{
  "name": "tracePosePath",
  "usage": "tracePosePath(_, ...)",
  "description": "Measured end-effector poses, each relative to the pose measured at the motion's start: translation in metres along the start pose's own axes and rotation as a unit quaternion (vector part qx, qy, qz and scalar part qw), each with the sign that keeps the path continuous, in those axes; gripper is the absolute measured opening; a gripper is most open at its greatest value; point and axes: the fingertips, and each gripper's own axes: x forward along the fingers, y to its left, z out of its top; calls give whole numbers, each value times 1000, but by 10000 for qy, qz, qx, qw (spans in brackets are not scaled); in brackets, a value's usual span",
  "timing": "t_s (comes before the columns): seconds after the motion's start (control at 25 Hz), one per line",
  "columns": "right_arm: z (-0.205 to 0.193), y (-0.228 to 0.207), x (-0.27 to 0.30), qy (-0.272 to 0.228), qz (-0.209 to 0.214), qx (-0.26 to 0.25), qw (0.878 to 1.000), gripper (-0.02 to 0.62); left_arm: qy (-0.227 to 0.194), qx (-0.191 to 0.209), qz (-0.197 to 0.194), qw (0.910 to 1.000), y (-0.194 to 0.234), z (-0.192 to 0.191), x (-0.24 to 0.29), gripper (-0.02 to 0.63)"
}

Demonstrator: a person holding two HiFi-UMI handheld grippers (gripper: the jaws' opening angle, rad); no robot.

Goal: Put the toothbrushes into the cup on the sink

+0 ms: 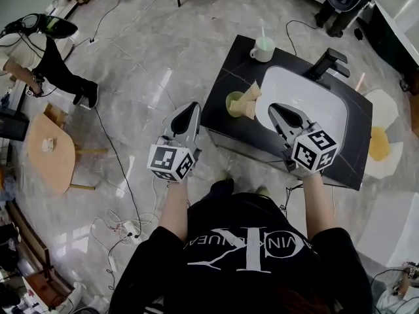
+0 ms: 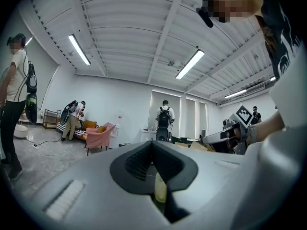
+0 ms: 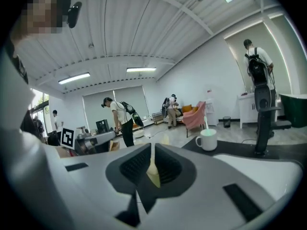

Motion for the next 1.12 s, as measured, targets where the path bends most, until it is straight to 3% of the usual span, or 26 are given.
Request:
tracePosePath(0.6, 29, -7, -2, -799, -621, -661, 9927, 35, -128, 494, 161, 9986, 15, 23, 0, 12)
tracePosePath(1.12, 55, -31, -29, -1529, -1205, -699, 9784, 35, -98, 472, 372, 9981, 30, 21, -9, 12)
